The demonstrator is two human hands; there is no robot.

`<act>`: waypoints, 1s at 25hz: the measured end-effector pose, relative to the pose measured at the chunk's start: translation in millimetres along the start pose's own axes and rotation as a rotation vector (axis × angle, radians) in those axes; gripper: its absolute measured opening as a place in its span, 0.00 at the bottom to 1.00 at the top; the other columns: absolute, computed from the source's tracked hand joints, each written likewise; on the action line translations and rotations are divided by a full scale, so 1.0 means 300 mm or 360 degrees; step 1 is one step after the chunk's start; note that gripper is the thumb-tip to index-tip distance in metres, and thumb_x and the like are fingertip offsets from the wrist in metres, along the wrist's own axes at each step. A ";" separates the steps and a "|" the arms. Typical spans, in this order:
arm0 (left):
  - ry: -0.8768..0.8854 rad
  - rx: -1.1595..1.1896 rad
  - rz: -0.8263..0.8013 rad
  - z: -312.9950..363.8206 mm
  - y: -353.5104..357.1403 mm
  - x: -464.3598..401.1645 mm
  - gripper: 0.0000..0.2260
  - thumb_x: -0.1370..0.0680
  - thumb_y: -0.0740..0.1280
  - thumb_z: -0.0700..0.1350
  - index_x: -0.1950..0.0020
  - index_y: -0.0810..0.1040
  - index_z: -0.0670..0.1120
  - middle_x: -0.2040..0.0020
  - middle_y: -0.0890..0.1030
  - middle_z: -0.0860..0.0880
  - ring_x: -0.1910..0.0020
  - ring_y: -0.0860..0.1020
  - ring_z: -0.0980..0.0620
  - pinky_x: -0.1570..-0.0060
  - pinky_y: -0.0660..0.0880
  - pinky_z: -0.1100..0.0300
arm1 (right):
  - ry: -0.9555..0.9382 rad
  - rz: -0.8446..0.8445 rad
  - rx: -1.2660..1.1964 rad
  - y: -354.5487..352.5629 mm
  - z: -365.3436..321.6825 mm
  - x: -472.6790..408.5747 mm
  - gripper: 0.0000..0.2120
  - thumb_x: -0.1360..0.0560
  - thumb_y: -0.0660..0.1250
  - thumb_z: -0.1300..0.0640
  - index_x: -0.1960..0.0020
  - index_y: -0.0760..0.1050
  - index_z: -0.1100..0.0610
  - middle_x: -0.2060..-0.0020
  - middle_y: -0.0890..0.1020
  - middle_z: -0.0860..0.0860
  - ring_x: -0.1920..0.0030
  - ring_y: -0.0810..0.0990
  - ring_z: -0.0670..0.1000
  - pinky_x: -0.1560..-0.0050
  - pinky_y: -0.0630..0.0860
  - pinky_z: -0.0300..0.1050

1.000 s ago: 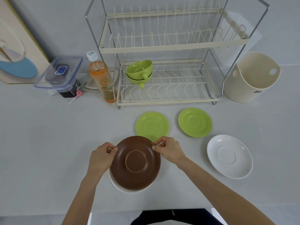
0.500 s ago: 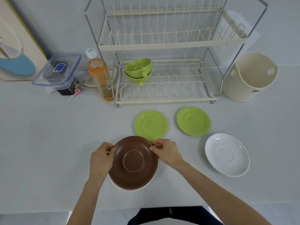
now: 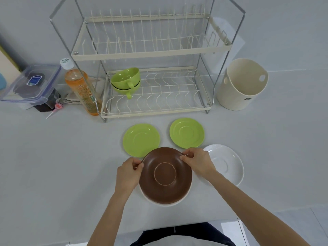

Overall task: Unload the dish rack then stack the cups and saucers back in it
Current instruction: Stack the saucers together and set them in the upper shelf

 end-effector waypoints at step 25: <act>-0.0164 0.0332 -0.0165 0.025 0.042 0.007 0.11 0.25 0.65 0.40 0.44 0.79 0.41 0.53 0.79 0.44 0.52 0.78 0.44 0.47 0.78 0.48 | 0.0347 -0.0108 -0.0430 -0.379 0.264 -0.108 0.14 0.29 0.69 0.61 0.44 0.80 0.58 0.55 0.81 0.54 0.53 0.78 0.54 0.56 0.74 0.40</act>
Point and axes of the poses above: each hand's wrist, its own x-axis away from the middle knuckle, its own y-axis out of the palm, z = x × y, the point moved 2 cm from there along -x, towards the middle knuckle
